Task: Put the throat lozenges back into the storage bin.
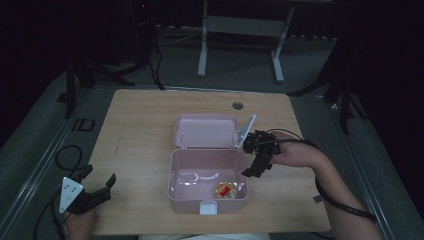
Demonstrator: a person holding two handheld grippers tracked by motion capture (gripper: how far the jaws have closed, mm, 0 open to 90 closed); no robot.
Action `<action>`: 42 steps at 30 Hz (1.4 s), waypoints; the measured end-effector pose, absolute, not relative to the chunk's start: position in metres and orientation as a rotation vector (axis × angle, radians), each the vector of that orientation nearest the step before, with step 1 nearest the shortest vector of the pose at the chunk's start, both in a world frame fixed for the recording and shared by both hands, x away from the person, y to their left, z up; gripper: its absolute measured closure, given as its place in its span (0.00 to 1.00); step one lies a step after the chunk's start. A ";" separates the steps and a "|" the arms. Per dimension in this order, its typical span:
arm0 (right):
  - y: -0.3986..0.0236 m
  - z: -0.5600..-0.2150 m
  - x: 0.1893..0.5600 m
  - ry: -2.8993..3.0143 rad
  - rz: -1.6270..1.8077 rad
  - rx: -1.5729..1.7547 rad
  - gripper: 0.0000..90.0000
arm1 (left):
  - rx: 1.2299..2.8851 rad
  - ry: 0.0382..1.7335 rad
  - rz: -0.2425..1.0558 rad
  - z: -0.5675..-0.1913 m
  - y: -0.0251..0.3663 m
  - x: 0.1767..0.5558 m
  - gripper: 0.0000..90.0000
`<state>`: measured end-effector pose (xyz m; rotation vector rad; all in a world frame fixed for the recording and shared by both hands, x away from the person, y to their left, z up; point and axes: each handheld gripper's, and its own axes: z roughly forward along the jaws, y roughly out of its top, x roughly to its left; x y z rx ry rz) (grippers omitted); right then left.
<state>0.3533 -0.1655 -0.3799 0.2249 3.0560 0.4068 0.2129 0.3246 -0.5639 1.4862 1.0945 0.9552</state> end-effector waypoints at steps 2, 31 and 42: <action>-0.176 -0.384 0.353 3.054 0.426 0.251 0.13 | 1.487 1.094 0.956 -0.564 0.325 0.213 0.15; -0.287 -0.519 0.378 2.521 0.839 0.849 0.13 | 1.486 1.093 0.957 -0.564 0.324 0.213 0.15; -0.314 -0.544 0.363 2.257 0.912 1.023 0.13 | 1.482 1.091 0.957 -0.564 0.325 0.213 0.15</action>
